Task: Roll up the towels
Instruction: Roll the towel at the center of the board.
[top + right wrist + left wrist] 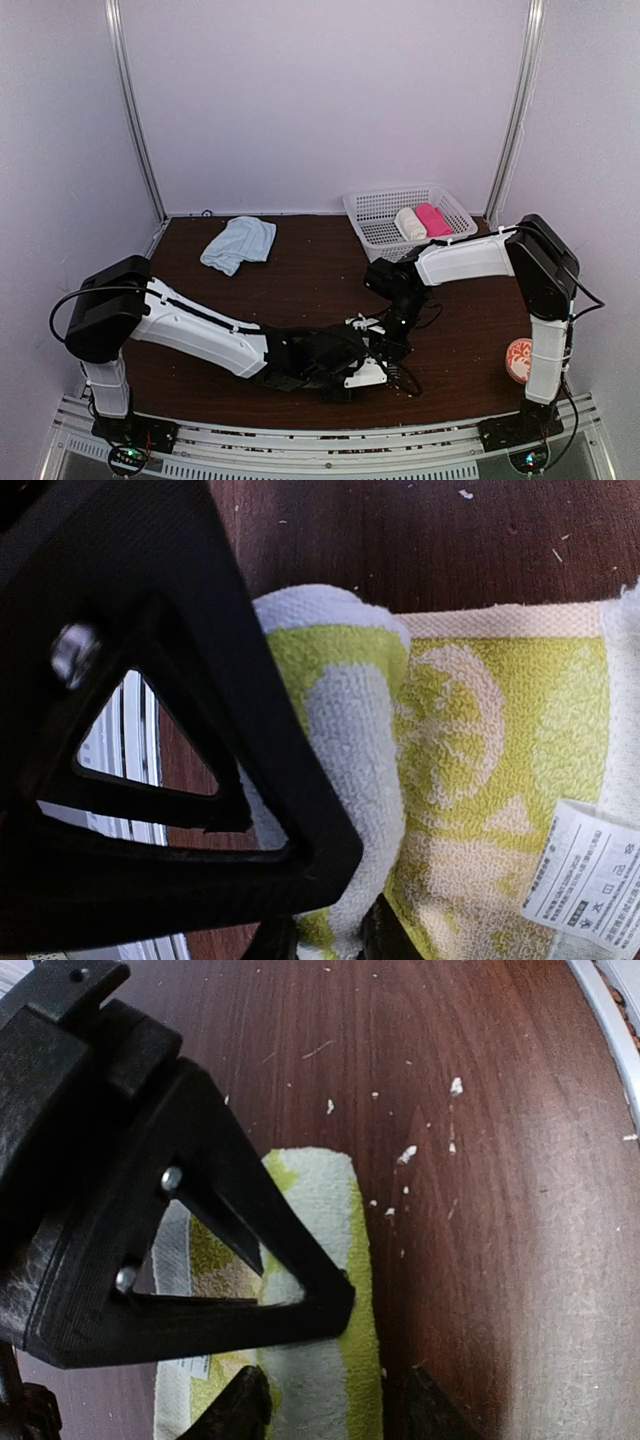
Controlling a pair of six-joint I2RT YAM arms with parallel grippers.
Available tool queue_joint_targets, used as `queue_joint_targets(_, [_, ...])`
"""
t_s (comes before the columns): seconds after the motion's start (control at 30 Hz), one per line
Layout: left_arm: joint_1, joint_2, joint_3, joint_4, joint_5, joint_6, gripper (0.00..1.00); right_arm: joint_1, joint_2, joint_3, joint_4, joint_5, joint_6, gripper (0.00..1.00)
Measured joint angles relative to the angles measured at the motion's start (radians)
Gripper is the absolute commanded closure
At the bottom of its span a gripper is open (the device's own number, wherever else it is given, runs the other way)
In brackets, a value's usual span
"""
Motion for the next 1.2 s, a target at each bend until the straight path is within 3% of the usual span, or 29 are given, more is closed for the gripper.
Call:
queue_joint_targets(0.23, [0.011, 0.002, -0.002, 0.010, -0.036, 0.006, 0.50, 0.000, 0.000, 0.000, 0.000, -0.001, 0.000, 0.82])
queue_joint_targets(0.4, [0.011, 0.034, -0.002, 0.019, -0.045, 0.010, 0.62, 0.000, -0.002, 0.000, 0.000, 0.000, 0.000, 0.78])
queue_joint_targets(0.57, [0.011, 0.042, -0.001, 0.019, -0.042, 0.012, 0.75, -0.002, -0.015, 0.002, -0.027, -0.005, -0.013, 0.63])
queue_joint_targets(0.63, [0.011, 0.042, 0.001, 0.016, -0.038, 0.011, 0.76, -0.011, -0.037, 0.006, -0.057, -0.005, -0.035, 0.55])
queue_joint_targets(0.7, [0.011, 0.042, 0.004, 0.010, -0.033, 0.006, 0.76, -0.032, -0.077, 0.006, -0.095, -0.010, -0.061, 0.55])
queue_joint_targets(0.93, [0.012, 0.040, 0.011, -0.009, -0.028, -0.023, 0.77, -0.124, -0.143, 0.016, -0.121, -0.005, -0.023, 0.75])
queue_joint_targets(1.2, [0.012, 0.036, 0.028, -0.054, -0.003, -0.072, 0.79, -0.064, 0.001, 0.048, 0.009, 0.115, 0.132, 0.83])
